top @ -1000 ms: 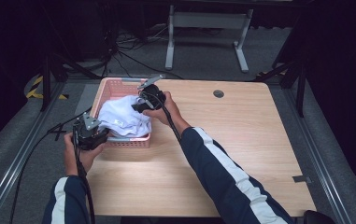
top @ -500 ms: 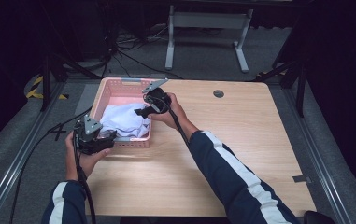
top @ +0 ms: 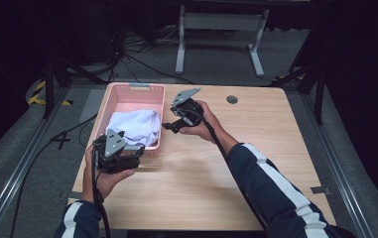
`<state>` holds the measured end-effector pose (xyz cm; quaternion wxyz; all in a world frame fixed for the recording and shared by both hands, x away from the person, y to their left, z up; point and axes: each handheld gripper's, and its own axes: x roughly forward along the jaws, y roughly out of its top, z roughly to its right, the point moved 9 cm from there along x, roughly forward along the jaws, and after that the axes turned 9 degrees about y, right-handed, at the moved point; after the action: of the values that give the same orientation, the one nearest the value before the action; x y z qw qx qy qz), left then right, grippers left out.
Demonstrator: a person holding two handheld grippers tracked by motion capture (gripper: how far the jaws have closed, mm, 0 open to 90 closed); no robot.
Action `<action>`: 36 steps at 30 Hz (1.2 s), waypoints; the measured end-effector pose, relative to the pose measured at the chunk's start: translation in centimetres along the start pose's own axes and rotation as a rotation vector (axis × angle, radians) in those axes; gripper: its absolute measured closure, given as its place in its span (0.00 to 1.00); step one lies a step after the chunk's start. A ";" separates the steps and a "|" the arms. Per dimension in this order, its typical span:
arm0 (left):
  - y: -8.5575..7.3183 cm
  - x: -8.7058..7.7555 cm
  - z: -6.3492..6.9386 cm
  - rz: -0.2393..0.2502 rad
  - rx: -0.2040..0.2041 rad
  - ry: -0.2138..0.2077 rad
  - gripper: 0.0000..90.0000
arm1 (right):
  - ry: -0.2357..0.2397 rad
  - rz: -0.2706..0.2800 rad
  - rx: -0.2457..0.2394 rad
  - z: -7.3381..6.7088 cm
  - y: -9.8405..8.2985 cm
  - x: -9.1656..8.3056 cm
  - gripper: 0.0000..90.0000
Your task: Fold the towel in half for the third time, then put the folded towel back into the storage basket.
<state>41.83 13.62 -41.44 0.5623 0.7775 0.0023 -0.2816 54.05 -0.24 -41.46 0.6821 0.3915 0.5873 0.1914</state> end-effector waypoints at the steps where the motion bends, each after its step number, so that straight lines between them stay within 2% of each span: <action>1: 0.1 -0.1 0.8 -0.001 0.012 -0.022 0.24 | 0.002 -0.005 0.000 -0.1 -0.4 -0.5 0.32; 5: -0.2 -0.5 3.1 -0.002 0.033 -0.089 0.23 | -0.010 -0.026 -0.035 -0.7 -2.3 -2.8 0.32; 6: -0.2 -0.5 3.1 -0.002 0.033 -0.089 0.23 | -0.010 -0.026 -0.035 -0.7 -2.3 -2.8 0.32; 7: -0.4 -0.6 4.5 -0.004 0.046 -0.122 0.23 | -0.010 -0.030 -0.037 -1.2 -3.6 -4.1 0.32; 8: -0.4 -0.6 4.5 -0.004 0.046 -0.122 0.23 | -0.010 -0.030 -0.037 -1.2 -3.6 -4.1 0.32; 9: -0.5 -0.6 5.3 -0.006 0.053 -0.148 0.23 | -0.009 -0.033 -0.042 -1.4 -4.1 -4.6 0.32; 10: -0.7 -0.5 6.4 -0.018 0.070 -0.173 0.22 | -0.023 -0.048 -0.045 -1.8 -6.1 -6.2 0.32; 11: -0.9 -0.3 7.8 -0.026 0.095 -0.213 0.22 | -0.027 -0.054 -0.047 -2.0 -6.8 -6.7 0.32; 12: -0.9 -0.3 7.8 -0.026 0.095 -0.213 0.22 | -0.027 -0.054 -0.047 -2.0 -6.8 -6.7 0.32; 13: -1.4 0.3 9.2 -0.048 0.135 -0.247 0.22 | -0.061 -0.078 -0.044 -2.2 -9.1 -8.1 0.31; 15: -2.0 1.0 10.4 -0.065 0.170 -0.267 0.21 | -0.076 -0.085 -0.042 -2.6 -10.8 -9.2 0.31; 16: -2.0 1.0 10.4 -0.065 0.170 -0.267 0.22 | -0.076 -0.085 -0.042 -2.6 -10.8 -9.2 0.31; 17: -2.8 1.9 11.4 -0.093 0.185 -0.301 0.22 | -0.076 -0.082 -0.025 -3.1 -13.0 -10.4 0.30; 18: -2.8 1.9 11.4 -0.093 0.185 -0.301 0.22 | -0.082 -0.082 -0.021 -3.3 -14.1 -11.0 0.30; 19: -3.2 2.4 12.0 -0.097 0.201 -0.308 0.22 | -0.082 -0.082 -0.021 -3.3 -14.1 -11.0 0.30; 20: -4.0 3.0 12.8 -0.125 0.242 -0.321 0.22 | -0.092 -0.085 -0.018 -3.5 -15.3 -11.6 0.30; 21: -4.3 3.3 13.2 -0.138 0.251 -0.332 0.22 | -0.126 -0.090 -0.022 -3.5 -17.1 -12.6 0.30; 22: -5.0 3.8 13.7 -0.159 0.284 -0.345 0.22 | -0.130 -0.083 -0.018 -3.6 -17.9 -13.1 0.30; 23: -5.3 4.1 13.9 -0.167 0.298 -0.350 0.22 | -0.130 -0.075 0.018 -3.8 -19.7 -14.1 0.29; 26: -5.8 4.9 14.4 -0.178 0.296 -0.373 0.23 | -0.163 -0.070 0.045 -4.0 -23.0 -16.4 0.29; 29: -5.7 5.2 14.6 -0.172 0.258 -0.409 0.24 | -0.197 -0.087 0.085 -4.2 -26.8 -18.6 0.28; 30: -5.7 5.3 14.6 -0.167 0.243 -0.413 0.24 | -0.192 -0.085 0.123 -4.5 -27.9 -19.2 0.28; 32: -5.9 5.5 14.7 -0.173 0.238 -0.427 0.24 | -0.214 -0.098 0.146 -4.5 -29.9 -20.2 0.27; 34: -6.5 5.9 14.7 -0.191 0.263 -0.426 0.23 | -0.217 -0.097 0.212 -4.6 -31.9 -21.3 0.27; 36: -6.9 6.2 14.7 -0.204 0.276 -0.434 0.23 | -0.229 -0.086 0.245 -4.6 -33.3 -22.2 0.26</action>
<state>38.44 1.31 -53.29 0.4071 0.7639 -0.0781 -0.4945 37.76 -35.46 -52.33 0.6994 0.4654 0.5408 0.0432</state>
